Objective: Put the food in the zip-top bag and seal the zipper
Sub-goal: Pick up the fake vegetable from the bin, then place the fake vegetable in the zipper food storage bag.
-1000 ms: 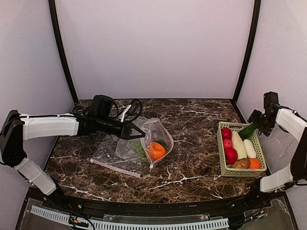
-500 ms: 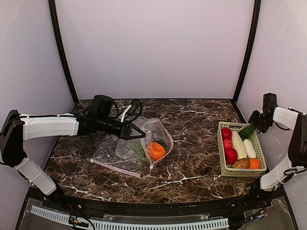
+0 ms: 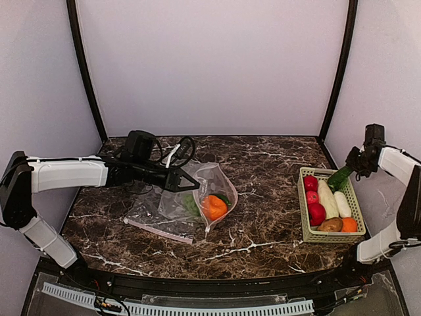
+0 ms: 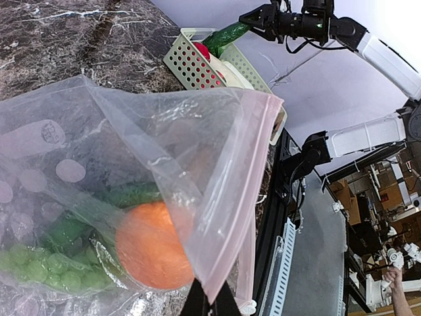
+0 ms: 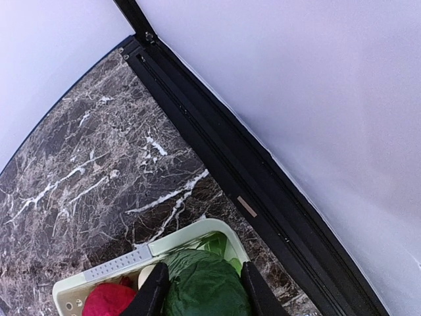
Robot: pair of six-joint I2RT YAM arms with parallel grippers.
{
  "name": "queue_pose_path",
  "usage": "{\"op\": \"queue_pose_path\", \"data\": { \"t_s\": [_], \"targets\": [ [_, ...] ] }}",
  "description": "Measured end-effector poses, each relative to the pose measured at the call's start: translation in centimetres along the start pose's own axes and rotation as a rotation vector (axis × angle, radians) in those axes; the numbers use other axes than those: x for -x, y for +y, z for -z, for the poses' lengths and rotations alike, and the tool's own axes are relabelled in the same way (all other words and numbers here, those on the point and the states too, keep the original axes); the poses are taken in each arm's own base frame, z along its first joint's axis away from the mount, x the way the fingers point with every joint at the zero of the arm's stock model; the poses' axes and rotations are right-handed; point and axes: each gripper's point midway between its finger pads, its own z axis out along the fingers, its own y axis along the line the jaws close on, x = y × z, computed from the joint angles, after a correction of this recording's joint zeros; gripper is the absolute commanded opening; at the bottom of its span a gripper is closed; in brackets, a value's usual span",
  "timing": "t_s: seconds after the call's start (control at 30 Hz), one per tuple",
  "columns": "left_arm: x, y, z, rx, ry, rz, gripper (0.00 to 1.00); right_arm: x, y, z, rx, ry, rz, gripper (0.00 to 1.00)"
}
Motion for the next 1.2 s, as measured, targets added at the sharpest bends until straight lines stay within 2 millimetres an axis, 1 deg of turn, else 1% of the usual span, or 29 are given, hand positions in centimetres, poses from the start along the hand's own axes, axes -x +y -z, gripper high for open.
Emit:
{"op": "queue_pose_path", "data": {
  "t_s": [0.07, 0.23, 0.33, 0.47, 0.53, 0.6, 0.63, 0.7, 0.8, 0.83, 0.9, 0.93, 0.97, 1.03, 1.2],
  "targets": [
    [0.0, 0.0, 0.0, 0.000, 0.000, 0.000, 0.01, 0.5, 0.1, 0.9, 0.002, -0.024, 0.001, 0.20],
    [0.0, 0.0, 0.0, 0.000, 0.000, 0.001, 0.01, 2.3, 0.2, 3.9, 0.001, -0.093, 0.004, 0.18],
    [0.0, 0.0, 0.0, 0.000, 0.000, 0.001, 0.01, 2.8, 0.2, 5.6, 0.007, -0.123, 0.005, 0.15],
    [0.0, 0.0, 0.0, 0.001, 0.000, 0.001, 0.01, 2.9, 0.6, 7.5, 0.036, -0.131, 0.008, 0.12],
    [0.0, 0.0, 0.0, 0.001, 0.000, 0.001, 0.01, 2.6, 1.1, 8.1, 0.057, -0.120, 0.014, 0.12],
    [0.0, 0.0, 0.0, 0.001, -0.001, 0.001, 0.01, 1.9, 2.0, 8.9, 0.087, -0.105, 0.032, 0.13],
    [0.0, 0.1, 0.0, 0.001, -0.001, 0.001, 0.01, 1.4, 2.7, 9.2, 0.108, -0.094, 0.045, 0.12],
    [0.0, 0.1, 0.0, 0.001, -0.001, 0.001, 0.01, 0.2, 4.7, 10.2, 0.174, -0.058, 0.080, 0.13],
    [0.0, 0.1, 0.0, 0.001, -0.001, 0.002, 0.01, -2.0, 8.5, 12.2, 0.307, -0.006, 0.130, 0.13],
    [0.0, 0.1, 0.0, 0.001, -0.001, 0.002, 0.01, -2.7, 9.5, 12.9, 0.341, 0.006, 0.145, 0.13],
    [0.0, 0.1, 0.0, 0.001, -0.001, 0.002, 0.01, -4.5, 12.0, 14.6, 0.426, 0.040, 0.185, 0.12],
    [0.0, 0.1, 0.0, 0.001, -0.001, 0.002, 0.01, -5.8, 13.7, 15.8, 0.481, 0.065, 0.213, 0.12],
    [0.0, 0.1, 0.0, 0.001, -0.001, 0.002, 0.01, -6.5, 14.7, 16.5, 0.513, 0.080, 0.230, 0.11],
    [0.0, 0.0, 0.0, 0.000, 0.000, 0.002, 0.01, -8.6, 17.2, 18.4, 0.591, 0.121, 0.278, 0.11],
    [0.0, 0.0, 0.0, -0.002, 0.000, 0.002, 0.01, -13.8, 22.4, 22.2, 0.714, 0.193, 0.397, 0.10]
  ]
}}
